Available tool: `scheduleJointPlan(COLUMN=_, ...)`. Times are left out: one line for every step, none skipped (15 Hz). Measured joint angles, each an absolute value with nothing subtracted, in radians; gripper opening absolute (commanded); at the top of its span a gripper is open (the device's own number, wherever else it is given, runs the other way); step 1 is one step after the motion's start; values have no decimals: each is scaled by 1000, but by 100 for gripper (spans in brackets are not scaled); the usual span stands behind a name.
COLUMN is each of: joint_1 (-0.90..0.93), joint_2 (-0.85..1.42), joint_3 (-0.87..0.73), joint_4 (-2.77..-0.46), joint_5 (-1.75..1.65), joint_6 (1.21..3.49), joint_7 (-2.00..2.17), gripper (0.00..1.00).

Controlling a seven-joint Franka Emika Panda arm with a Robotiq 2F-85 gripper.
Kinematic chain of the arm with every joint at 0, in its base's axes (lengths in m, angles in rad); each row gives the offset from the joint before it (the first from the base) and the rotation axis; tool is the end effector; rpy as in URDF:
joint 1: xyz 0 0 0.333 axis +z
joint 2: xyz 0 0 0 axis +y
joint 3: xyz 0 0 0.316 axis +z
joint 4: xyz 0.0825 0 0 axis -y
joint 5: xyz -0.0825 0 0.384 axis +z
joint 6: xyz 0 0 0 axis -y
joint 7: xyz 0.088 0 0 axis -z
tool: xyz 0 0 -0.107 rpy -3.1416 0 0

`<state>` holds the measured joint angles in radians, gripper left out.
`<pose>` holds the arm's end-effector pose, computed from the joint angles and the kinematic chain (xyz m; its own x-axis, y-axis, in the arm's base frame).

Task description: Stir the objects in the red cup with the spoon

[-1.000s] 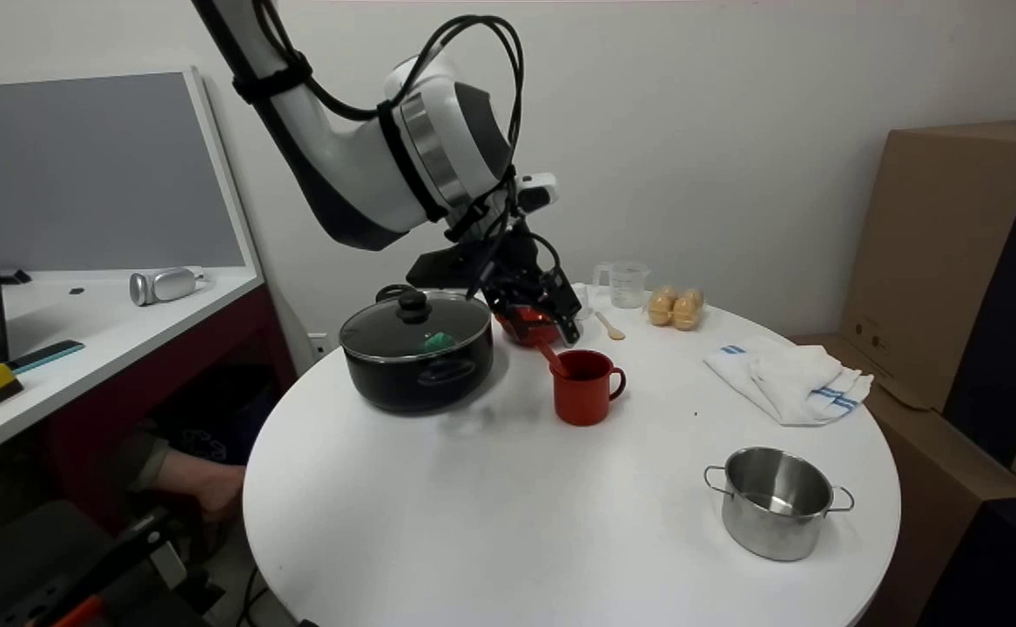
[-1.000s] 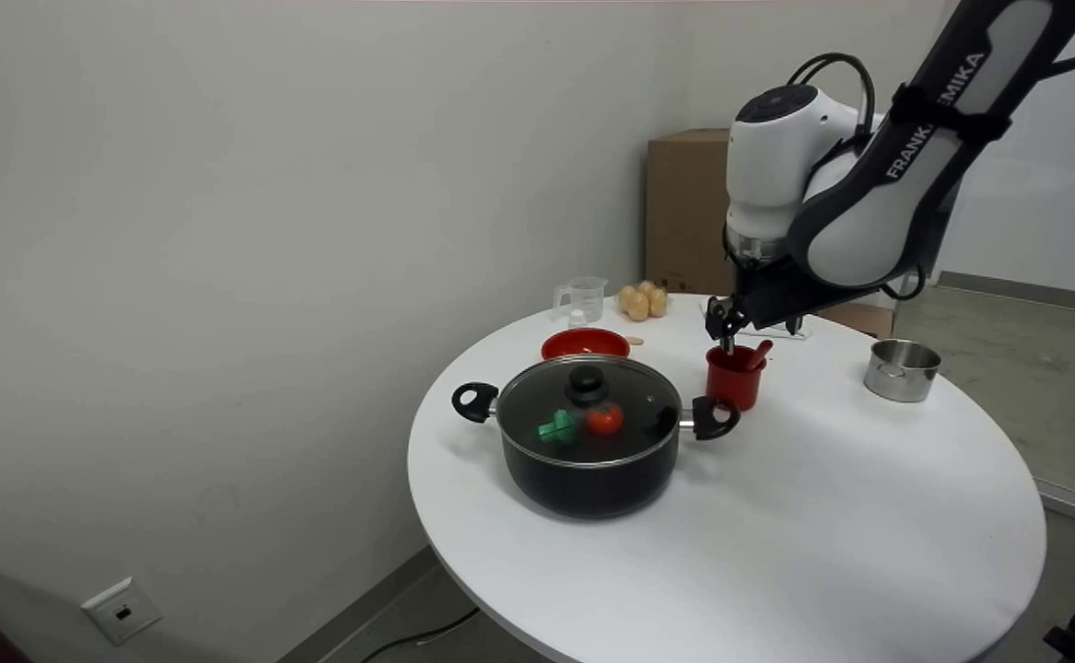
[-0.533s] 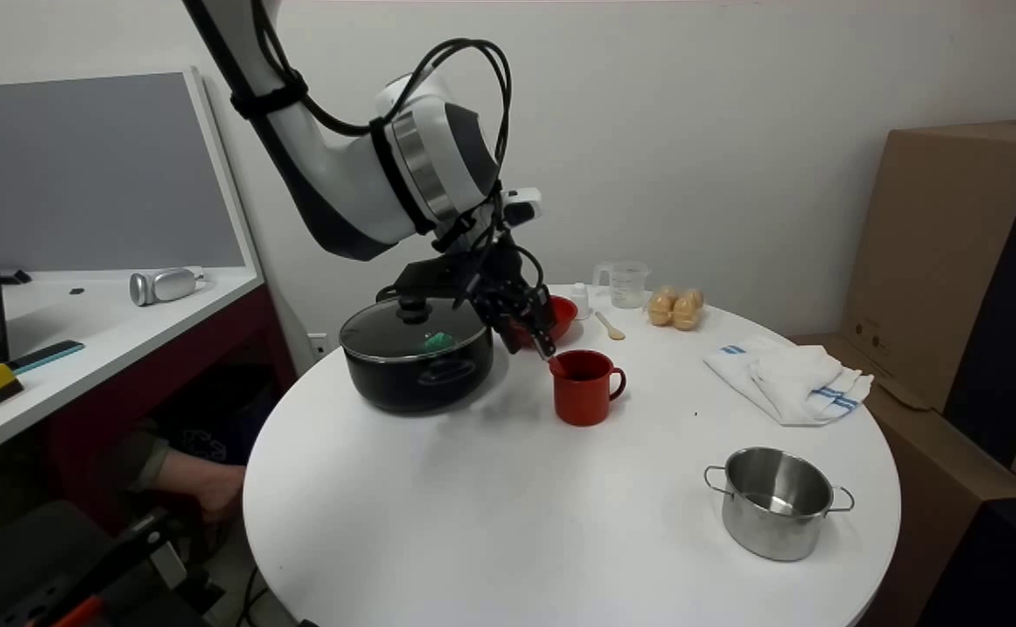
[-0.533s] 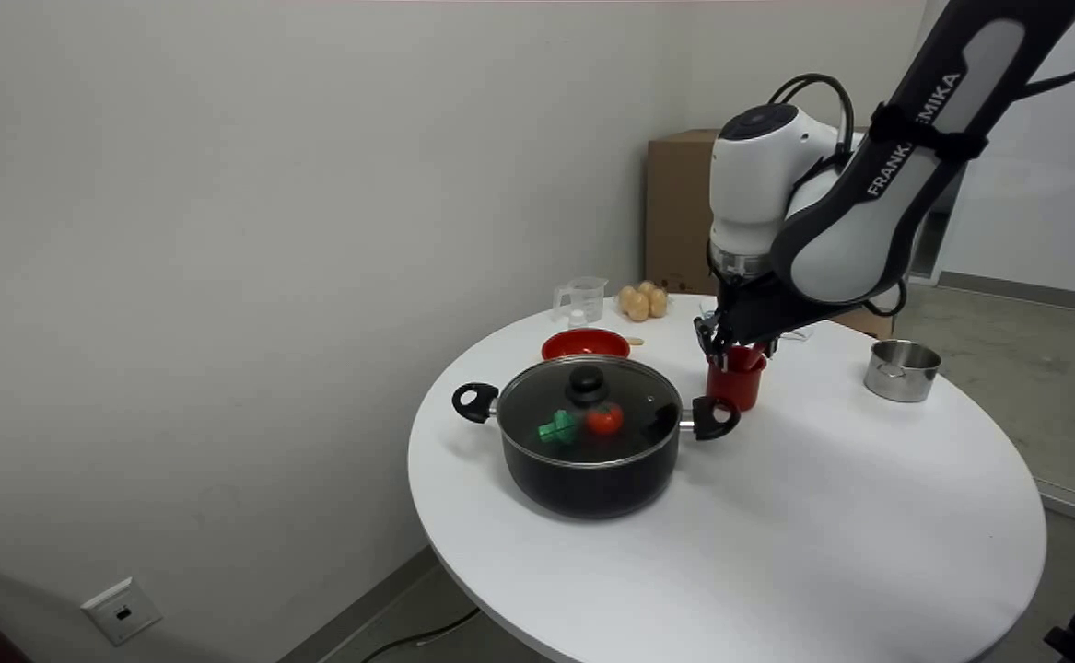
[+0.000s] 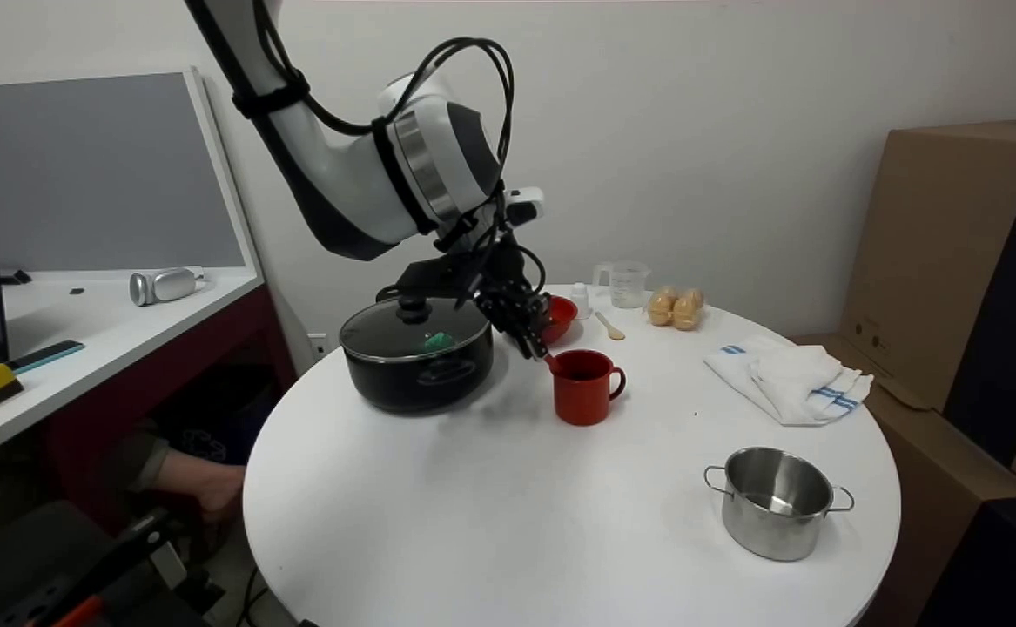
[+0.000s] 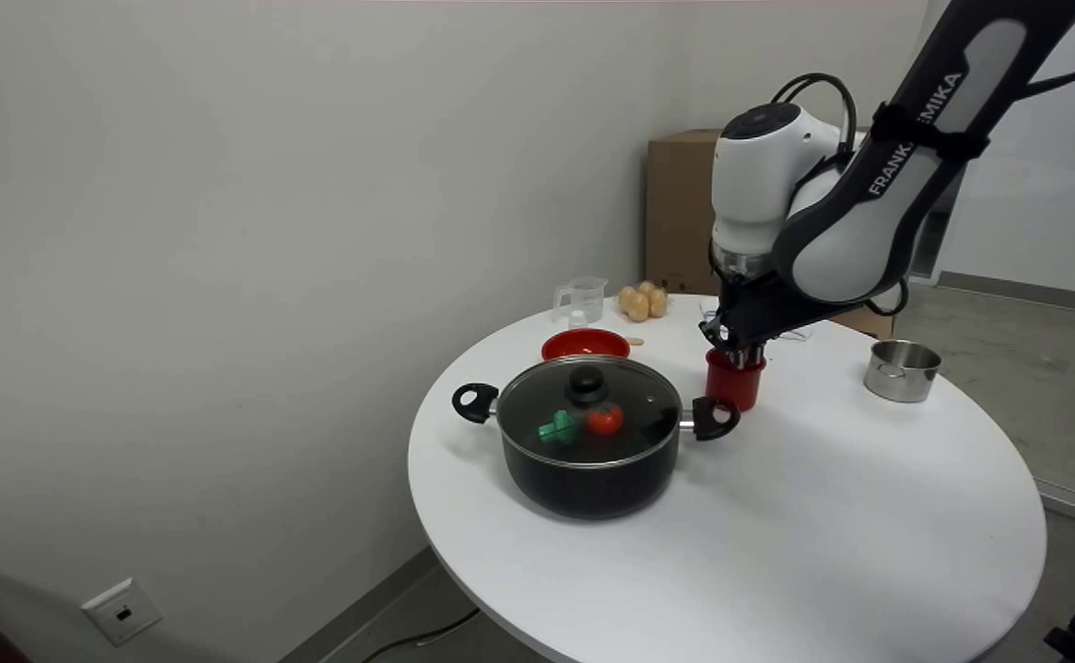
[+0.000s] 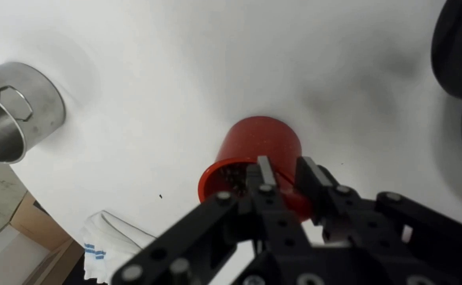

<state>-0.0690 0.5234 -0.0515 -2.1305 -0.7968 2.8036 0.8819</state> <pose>0.5723 -0.0354 0.1650 0.9387 -0.2115 0.2722 -0.2759 -0.9344 0.2253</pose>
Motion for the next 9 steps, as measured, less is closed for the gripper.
scheduleJointPlan(joint_1=-69, joint_2=523, joint_3=-51, joint_4=-2131, joint_5=-797, joint_6=2807, joint_7=882, gripper=45)
scheduleJointPlan(joint_1=-70, joint_2=522, joint_3=-51, joint_4=-2131, joint_5=-797, joint_6=2812, joint_7=882, gripper=46)
scheduleJointPlan(joint_1=-71, joint_2=521, joint_3=-50, joint_4=-2131, joint_5=-796, joint_6=2818, joint_7=882, gripper=53)
scheduleJointPlan(joint_1=-73, joint_2=519, joint_3=-49, joint_4=-2131, joint_5=-796, joint_6=2825, joint_7=882, gripper=59)
scheduleJointPlan(joint_1=-75, joint_2=517, joint_3=-47, joint_4=-2131, joint_5=-795, joint_6=2831, joint_7=882, gripper=66)
scheduleJointPlan(joint_1=-77, joint_2=515, joint_3=-46, joint_4=-2131, joint_5=-794, joint_6=2838, joint_7=882, gripper=74)
scheduleJointPlan(joint_1=-79, joint_2=513, joint_3=-43, joint_4=-2131, joint_5=-793, joint_6=2844, joint_7=882, gripper=81)
scheduleJointPlan(joint_1=-82, joint_2=511, joint_3=-42, joint_4=-2131, joint_5=-792, joint_6=2848, joint_7=882, gripper=89)
scheduleJointPlan(joint_1=-84, joint_2=508, joint_3=-40, joint_4=-2132, joint_5=-791, joint_6=2852, joint_7=882, gripper=95)
